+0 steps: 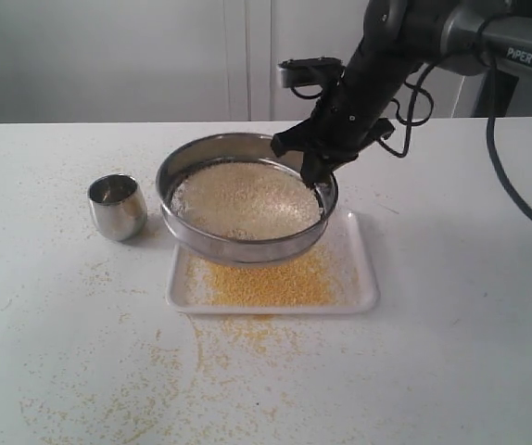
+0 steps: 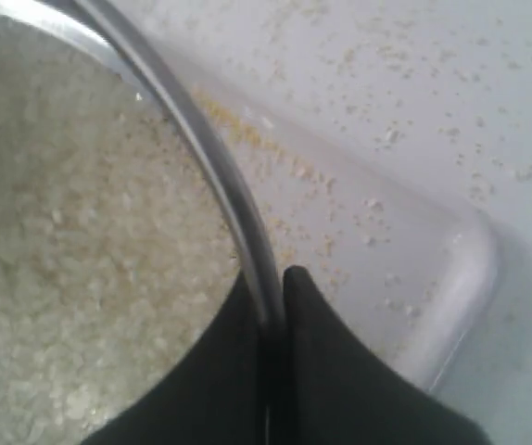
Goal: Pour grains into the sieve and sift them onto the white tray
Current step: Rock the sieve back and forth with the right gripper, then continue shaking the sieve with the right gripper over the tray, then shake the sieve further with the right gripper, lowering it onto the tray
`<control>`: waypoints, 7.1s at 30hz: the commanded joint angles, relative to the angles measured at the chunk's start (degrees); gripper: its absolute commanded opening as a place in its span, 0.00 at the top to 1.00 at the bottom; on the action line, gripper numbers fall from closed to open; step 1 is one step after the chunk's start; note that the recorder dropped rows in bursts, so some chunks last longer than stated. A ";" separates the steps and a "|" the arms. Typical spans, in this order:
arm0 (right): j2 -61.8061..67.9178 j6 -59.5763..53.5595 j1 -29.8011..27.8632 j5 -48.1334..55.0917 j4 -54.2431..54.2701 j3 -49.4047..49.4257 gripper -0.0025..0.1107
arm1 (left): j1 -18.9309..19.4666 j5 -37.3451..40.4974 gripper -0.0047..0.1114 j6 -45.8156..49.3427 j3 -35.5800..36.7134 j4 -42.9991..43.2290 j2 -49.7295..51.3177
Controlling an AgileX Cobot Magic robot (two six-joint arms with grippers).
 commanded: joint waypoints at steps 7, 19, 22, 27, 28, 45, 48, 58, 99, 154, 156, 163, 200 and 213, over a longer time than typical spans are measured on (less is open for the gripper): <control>-1.06 -8.45 -0.12 4.83 5.02 -0.40 0.98 | 0.10 0.52 0.96 -0.30 0.19 0.26 -0.64; -1.05 -21.97 0.67 4.43 2.07 -0.28 0.98 | 0.10 0.52 0.96 -0.30 0.19 0.26 -0.64; -1.05 3.40 -0.27 -1.67 -4.67 -0.28 0.98 | 0.10 0.52 0.96 -0.30 0.19 0.26 -0.64; -1.05 -20.70 0.73 7.12 2.90 -0.28 0.98 | 0.10 0.52 0.96 -0.30 0.19 0.26 -0.64; -1.05 -21.19 0.70 6.29 0.86 -0.28 0.98 | 0.10 0.52 0.96 -0.30 0.19 0.26 -0.64; -1.05 -19.13 -0.13 9.42 5.13 -0.28 0.98 | 0.10 0.52 0.96 -0.30 0.19 0.26 -0.64; -1.05 -18.90 -0.28 8.55 -0.22 -0.28 0.98 | 0.10 0.52 0.96 -0.30 0.19 0.26 -0.64; -1.05 -21.82 -0.82 9.07 2.91 -0.28 0.98 | 0.10 0.52 0.96 -0.30 0.19 0.26 -0.64; -1.04 -24.38 -0.10 9.42 9.07 -0.28 0.98 | 0.10 0.52 0.96 -0.30 0.19 0.26 -0.64; -4.09 4.45 0.10 -3.49 -6.33 1.15 0.98 | 0.10 0.52 0.96 -0.30 0.19 0.26 -0.64; -4.38 -12.40 0.95 -0.66 -2.16 1.15 0.98 | 0.10 0.52 0.96 -0.30 0.19 0.26 -0.64; -4.04 5.16 -0.53 -2.18 -5.48 1.15 0.98 | 0.10 0.52 0.96 -0.30 0.19 0.26 -0.64; -0.44 -24.59 1.71 7.51 -0.12 1.10 0.98 | 0.10 0.52 0.96 -0.30 0.19 0.26 -0.64; 0.14 -0.35 -1.14 -2.21 -1.28 1.10 0.98 | 0.10 0.52 0.96 -0.30 0.19 0.26 -0.64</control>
